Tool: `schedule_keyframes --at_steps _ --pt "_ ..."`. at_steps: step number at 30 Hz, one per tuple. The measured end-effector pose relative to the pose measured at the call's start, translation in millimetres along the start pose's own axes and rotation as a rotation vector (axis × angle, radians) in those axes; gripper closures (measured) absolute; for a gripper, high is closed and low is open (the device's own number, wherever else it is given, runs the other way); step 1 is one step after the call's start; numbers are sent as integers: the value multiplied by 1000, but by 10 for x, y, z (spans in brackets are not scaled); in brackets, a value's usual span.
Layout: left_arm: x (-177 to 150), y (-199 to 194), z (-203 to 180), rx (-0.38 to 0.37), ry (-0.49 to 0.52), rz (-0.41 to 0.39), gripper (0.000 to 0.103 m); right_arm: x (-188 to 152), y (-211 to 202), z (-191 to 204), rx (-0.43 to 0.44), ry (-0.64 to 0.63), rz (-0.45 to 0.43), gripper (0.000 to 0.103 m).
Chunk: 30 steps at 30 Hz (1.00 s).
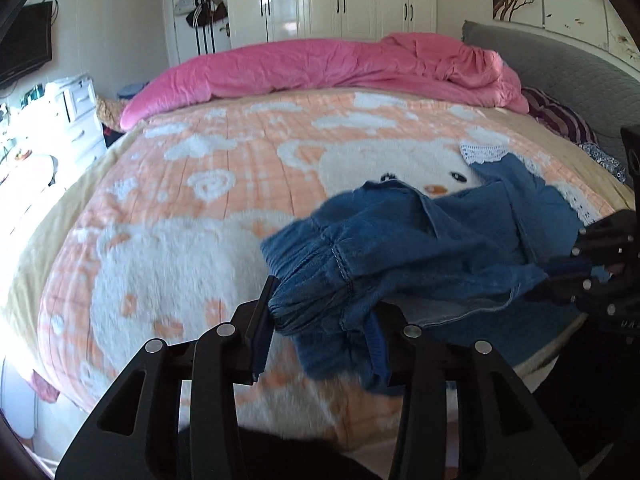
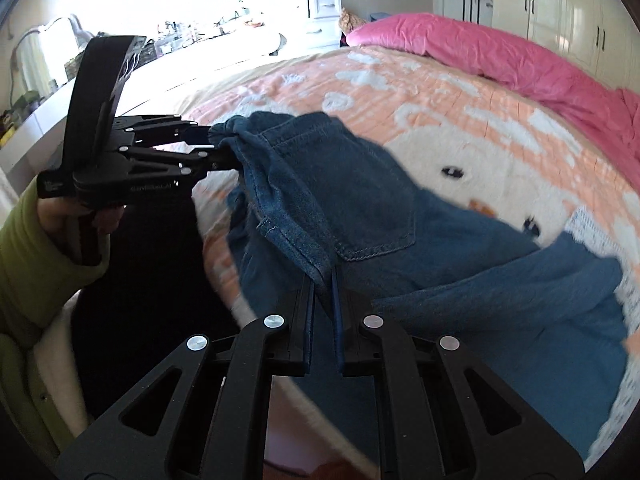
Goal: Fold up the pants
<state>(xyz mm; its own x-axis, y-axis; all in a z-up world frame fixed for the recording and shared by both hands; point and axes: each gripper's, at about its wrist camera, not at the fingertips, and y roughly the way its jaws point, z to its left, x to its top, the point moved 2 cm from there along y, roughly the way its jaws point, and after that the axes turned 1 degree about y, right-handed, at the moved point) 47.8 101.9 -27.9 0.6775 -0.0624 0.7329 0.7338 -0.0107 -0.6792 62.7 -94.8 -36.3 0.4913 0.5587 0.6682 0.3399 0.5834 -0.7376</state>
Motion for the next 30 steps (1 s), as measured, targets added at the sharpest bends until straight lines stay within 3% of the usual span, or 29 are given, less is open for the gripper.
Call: schedule_keyframes --at_steps 3,8,10,15,18,23,25,27,30 --pt "-79 25 36 -17 -16 39 61 -140 82 69 13 49 15 99" --pt "-259 2 163 -31 -85 97 50 -229 120 170 0 40 31 97" --pt "-330 -83 178 -6 -78 106 50 -243 113 174 18 55 29 97" --pt "-258 -405 207 28 -94 51 51 -332 125 213 28 46 40 96" --pt "-61 -476 63 3 -72 10 51 -389 138 188 46 76 47 95" --pt "146 -140 -396 -173 -48 49 51 -402 109 207 72 92 53 85" --pt "80 113 -490 -131 -21 125 51 -419 72 211 82 101 55 82" --pt "-51 292 -502 -42 6 189 54 -425 0 189 93 122 44 82" --pt "-157 302 -563 -18 51 166 54 -406 -203 82 77 178 -10 79"
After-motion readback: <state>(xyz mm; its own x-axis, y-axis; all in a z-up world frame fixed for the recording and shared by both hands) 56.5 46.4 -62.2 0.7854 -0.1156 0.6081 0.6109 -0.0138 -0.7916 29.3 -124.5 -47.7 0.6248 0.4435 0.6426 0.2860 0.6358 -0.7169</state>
